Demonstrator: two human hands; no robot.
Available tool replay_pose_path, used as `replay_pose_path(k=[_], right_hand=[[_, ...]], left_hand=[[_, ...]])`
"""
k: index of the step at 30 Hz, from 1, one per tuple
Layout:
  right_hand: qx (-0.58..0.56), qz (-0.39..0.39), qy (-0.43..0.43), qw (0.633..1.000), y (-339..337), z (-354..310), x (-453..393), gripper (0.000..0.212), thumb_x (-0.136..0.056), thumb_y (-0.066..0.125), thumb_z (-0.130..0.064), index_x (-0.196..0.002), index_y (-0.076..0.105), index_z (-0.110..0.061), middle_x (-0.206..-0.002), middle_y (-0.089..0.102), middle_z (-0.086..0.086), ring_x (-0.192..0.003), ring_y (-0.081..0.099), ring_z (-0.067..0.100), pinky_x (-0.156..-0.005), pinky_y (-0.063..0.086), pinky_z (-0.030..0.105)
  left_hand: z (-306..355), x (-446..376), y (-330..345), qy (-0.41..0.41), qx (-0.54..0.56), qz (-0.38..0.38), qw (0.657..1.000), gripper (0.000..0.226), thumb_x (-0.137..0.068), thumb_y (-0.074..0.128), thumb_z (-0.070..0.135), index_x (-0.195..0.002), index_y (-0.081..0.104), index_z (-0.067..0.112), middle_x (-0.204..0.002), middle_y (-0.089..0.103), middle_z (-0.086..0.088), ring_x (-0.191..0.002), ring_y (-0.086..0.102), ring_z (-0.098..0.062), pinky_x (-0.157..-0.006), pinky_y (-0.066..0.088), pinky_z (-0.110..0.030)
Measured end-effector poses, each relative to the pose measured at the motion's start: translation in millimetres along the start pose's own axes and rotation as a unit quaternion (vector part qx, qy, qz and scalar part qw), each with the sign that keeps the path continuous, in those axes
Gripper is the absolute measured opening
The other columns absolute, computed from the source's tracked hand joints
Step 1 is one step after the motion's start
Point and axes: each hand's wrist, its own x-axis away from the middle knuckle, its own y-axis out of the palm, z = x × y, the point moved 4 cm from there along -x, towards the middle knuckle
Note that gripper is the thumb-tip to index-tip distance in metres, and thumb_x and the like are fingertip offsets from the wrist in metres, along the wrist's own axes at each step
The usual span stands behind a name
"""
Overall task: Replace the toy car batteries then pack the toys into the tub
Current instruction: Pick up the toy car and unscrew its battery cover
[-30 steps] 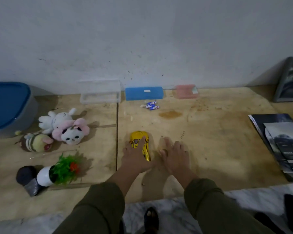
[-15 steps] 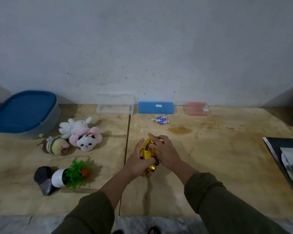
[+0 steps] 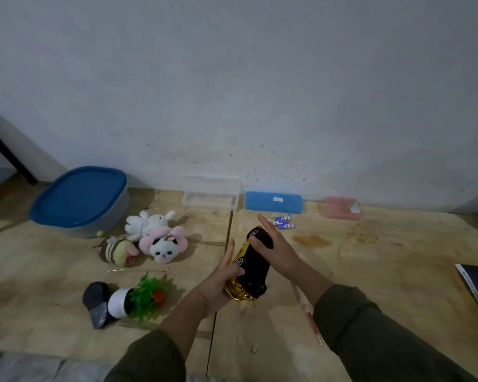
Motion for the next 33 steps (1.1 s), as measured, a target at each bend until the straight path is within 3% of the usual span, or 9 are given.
replay_pose_path(k=[2,5,8,10,13,15,21,28,33], right_hand=[[0.056,0.000,-0.007,0.998,-5.8,0.3,-4.8,0.065,-0.086,0.057,-0.052,-0.142,0.028,-0.040,-0.145,0.038,0.005,-0.131,0.036,0.023,-0.102,0.033,0.031],[0.105,0.000,-0.023,0.994,-11.3,-1.1,-12.6,0.056,-0.087,0.060,-0.046,-0.138,0.038,-0.039,-0.138,0.047,0.007,-0.126,0.041,0.025,-0.098,0.036,0.031],[0.151,-0.021,-0.022,0.988,-6.0,1.9,-22.4,0.049,-0.088,0.057,-0.045,-0.135,0.043,-0.041,-0.125,0.051,0.014,-0.111,0.051,0.027,-0.087,0.039,0.025],[0.161,-0.024,-0.014,0.987,-3.3,4.6,-26.3,0.046,-0.091,0.054,-0.041,-0.136,0.043,-0.038,-0.124,0.051,0.017,-0.108,0.053,0.029,-0.085,0.041,0.027],[0.144,-0.001,0.001,0.990,-8.7,5.9,-24.3,0.045,-0.095,0.049,-0.031,-0.139,0.041,-0.029,-0.138,0.047,0.015,-0.128,0.042,0.030,-0.101,0.036,0.035],[0.132,0.005,0.008,0.991,-12.8,6.6,-19.4,0.044,-0.097,0.047,-0.026,-0.141,0.039,-0.023,-0.144,0.044,0.010,-0.135,0.035,0.027,-0.105,0.032,0.034],[0.094,0.011,0.031,0.995,-19.4,15.3,-6.7,0.042,-0.099,0.044,-0.021,-0.141,0.039,-0.021,-0.149,0.038,0.004,-0.137,0.033,0.022,-0.104,0.029,0.027],[0.075,0.024,0.038,0.996,-25.9,25.2,2.3,0.039,-0.099,0.043,-0.021,-0.138,0.042,-0.021,-0.149,0.039,0.003,-0.136,0.034,0.021,-0.098,0.027,0.022],[0.077,0.027,0.054,0.995,-25.5,32.9,10.5,0.039,-0.099,0.042,-0.022,-0.139,0.041,-0.023,-0.145,0.043,0.004,-0.128,0.044,0.024,-0.096,0.035,0.027]], left_hand=[[-1.6,-1.2,-3.7,0.001,-0.053,0.021,0.998,0.112,-0.059,0.074,0.017,-0.146,0.011,0.048,-0.139,0.049,-0.009,-0.115,0.058,-0.027,-0.086,0.054,-0.038],[-1.2,-2.5,-8.9,0.043,-0.219,0.076,0.972,0.114,-0.067,0.082,0.033,-0.145,0.001,0.051,-0.145,0.043,0.004,-0.124,0.053,-0.014,-0.102,0.047,-0.036],[1.2,0.9,2.0,0.076,-0.339,0.074,0.935,0.112,-0.071,0.079,0.046,-0.143,-0.006,0.053,-0.142,0.043,0.015,-0.123,0.052,-0.006,-0.099,0.048,-0.027],[2.6,2.5,9.9,0.099,-0.384,0.076,0.915,0.104,-0.075,0.076,0.045,-0.142,-0.003,0.051,-0.142,0.042,0.018,-0.122,0.050,-0.002,-0.093,0.045,-0.012],[3.4,5.0,17.7,0.113,-0.416,0.086,0.898,0.095,-0.081,0.070,0.043,-0.140,-0.004,0.051,-0.136,0.048,0.015,-0.114,0.052,0.000,-0.079,0.041,0.000],[-0.1,4.2,19.4,0.107,-0.448,0.083,0.884,0.096,-0.083,0.066,0.046,-0.145,-0.007,0.045,-0.133,0.049,0.015,-0.111,0.054,-0.004,-0.076,0.039,0.002],[-13.0,-0.9,25.0,0.086,-0.487,0.041,0.868,0.078,-0.088,0.060,0.047,-0.148,0.011,0.042,-0.140,0.051,0.003,-0.120,0.054,-0.014,-0.096,0.044,-0.019],[-20.1,-2.0,32.1,0.089,-0.448,0.045,0.888,0.087,-0.082,0.067,0.047,-0.148,0.010,0.040,-0.136,0.048,0.013,-0.116,0.053,-0.006,-0.082,0.039,-0.001],[-29.4,-5.2,31.3,0.055,-0.425,0.001,0.904,0.095,-0.073,0.077,0.045,-0.143,0.013,0.041,-0.134,0.052,0.007,-0.115,0.056,-0.008,-0.094,0.045,-0.019]])
